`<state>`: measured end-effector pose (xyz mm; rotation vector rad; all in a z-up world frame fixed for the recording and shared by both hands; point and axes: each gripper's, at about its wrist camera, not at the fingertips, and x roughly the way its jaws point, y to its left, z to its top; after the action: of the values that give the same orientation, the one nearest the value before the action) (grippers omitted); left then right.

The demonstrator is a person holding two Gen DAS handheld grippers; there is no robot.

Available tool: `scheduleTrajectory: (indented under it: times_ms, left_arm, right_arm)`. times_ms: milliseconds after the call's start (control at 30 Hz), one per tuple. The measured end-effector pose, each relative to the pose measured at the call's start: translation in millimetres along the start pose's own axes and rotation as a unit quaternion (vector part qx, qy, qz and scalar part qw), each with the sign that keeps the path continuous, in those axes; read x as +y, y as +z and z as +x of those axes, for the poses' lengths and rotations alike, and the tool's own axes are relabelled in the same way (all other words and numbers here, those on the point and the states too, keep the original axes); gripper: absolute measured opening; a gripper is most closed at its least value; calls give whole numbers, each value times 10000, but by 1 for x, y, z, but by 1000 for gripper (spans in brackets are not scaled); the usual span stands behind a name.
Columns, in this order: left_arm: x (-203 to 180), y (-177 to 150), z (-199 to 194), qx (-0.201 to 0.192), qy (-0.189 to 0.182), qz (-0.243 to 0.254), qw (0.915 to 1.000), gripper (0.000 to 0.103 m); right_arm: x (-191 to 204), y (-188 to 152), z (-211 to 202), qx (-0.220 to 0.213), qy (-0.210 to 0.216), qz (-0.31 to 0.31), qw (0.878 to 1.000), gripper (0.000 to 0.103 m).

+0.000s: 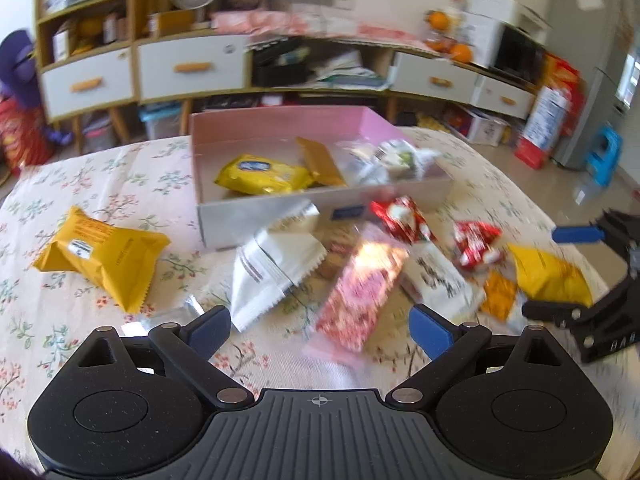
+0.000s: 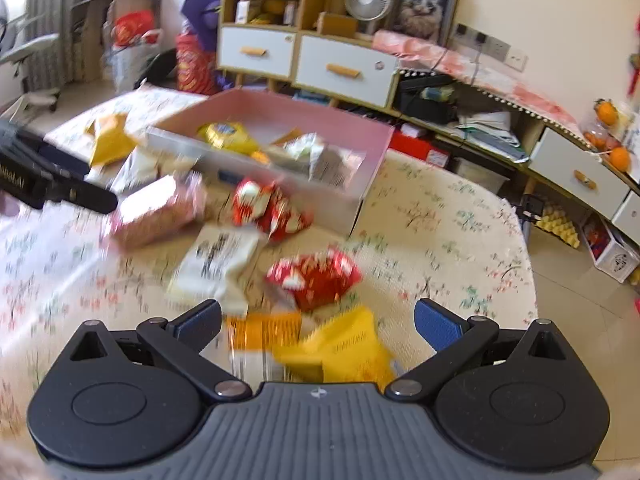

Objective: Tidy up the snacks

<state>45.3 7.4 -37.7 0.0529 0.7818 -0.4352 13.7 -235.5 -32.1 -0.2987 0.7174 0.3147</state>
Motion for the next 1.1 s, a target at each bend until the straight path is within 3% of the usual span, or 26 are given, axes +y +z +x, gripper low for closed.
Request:
scheduleTrajectory:
  times_ms: [167,433,633,800,1100]
  left_arm:
    - [-3,-19,5,169,-277,210,9993,97]
    - [-13,-26,7,37,-615,520,9967,96]
    - [-17,-20,15,-121,-489,498,9975,90]
    - [-19,-14,22,-171,-475,507,9974,79]
    - [-33,-3,26,-306,-581,903,9937,78]
  right_arm:
    - [-5,-13,-5,-2,274,121,9995,103]
    - [-29,-20,-7,-192,184,739,9969,103]
    - [-43,-23,-1,-18,249,782,9966,103]
    - [-56,-28,-1,27,341,865,9957,102]
    - [-58,-38,4,218,280,670,9971,92]
